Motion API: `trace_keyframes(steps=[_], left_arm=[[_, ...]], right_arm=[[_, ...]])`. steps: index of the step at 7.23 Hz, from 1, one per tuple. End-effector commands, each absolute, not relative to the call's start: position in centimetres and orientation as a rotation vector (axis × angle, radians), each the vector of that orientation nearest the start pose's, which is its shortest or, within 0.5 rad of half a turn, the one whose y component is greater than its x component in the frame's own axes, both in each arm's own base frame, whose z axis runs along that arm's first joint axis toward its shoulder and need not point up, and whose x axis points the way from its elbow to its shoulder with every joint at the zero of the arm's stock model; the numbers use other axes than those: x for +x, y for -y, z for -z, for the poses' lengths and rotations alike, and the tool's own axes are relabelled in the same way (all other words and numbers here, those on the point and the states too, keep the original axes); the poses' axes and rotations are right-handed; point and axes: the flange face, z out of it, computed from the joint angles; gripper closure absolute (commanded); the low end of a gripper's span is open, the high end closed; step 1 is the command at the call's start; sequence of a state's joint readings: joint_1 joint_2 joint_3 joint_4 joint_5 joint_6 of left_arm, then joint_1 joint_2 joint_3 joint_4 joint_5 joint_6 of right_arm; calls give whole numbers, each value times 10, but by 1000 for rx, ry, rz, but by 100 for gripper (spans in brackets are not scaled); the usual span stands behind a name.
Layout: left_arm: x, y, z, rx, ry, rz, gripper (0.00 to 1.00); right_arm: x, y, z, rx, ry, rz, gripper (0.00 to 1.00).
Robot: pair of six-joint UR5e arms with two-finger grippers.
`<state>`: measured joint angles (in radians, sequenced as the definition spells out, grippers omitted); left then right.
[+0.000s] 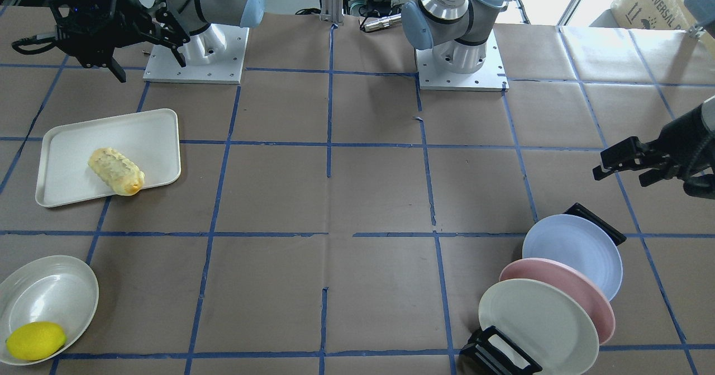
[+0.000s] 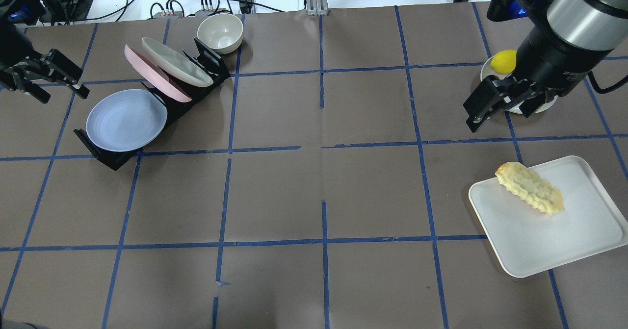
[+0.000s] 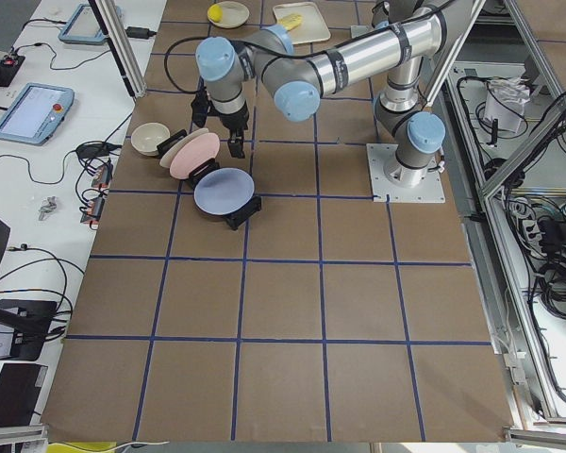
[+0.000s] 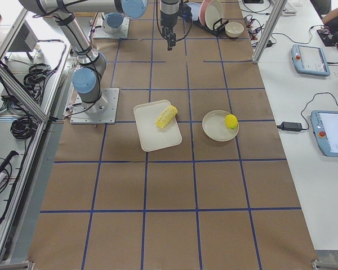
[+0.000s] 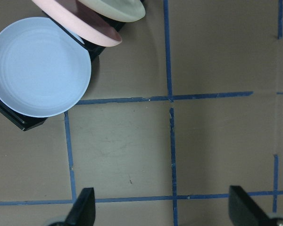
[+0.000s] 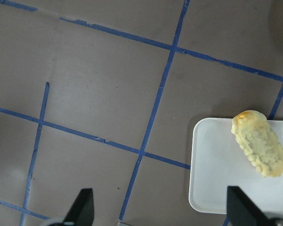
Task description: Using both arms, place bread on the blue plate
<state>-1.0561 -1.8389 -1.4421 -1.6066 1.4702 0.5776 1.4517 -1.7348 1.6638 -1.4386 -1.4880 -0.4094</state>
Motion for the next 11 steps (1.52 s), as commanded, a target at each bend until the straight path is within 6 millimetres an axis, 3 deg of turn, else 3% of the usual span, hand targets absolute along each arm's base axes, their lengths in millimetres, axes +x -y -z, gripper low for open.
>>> trace_keyframes(steps=[1, 3, 4, 6, 7, 8, 9, 10, 11], left_arm=[[230, 601, -347, 183, -3381, -201, 0], [259, 647, -300, 183, -3408, -218, 0], [268, 660, -281, 177, -3428, -241, 0], [264, 670, -223, 183, -3483, -341, 0], [269, 674, -213, 171, -3507, -333, 0], [271, 673, -211, 162, -3510, -338, 0], [269, 671, -203, 159, -3516, -362, 0], [267, 671, -197, 158, -3519, -382, 0], [264, 672, -193, 160, -3519, -395, 1]], right_arm=[[89, 429, -503, -429, -3013, -58, 1], [87, 428, -499, -419, -3013, -65, 1], [87, 428, -500, -419, -3014, -60, 1], [87, 429, -499, -419, -3012, -62, 1], [82, 430, -492, -458, -3001, -83, 2], [54, 431, -462, -484, -2983, -107, 3], [5, 433, -425, -596, -2962, -59, 2], [-66, 426, -379, -707, -2944, 23, 1], [-116, 411, -324, -778, -2952, 100, 1]])
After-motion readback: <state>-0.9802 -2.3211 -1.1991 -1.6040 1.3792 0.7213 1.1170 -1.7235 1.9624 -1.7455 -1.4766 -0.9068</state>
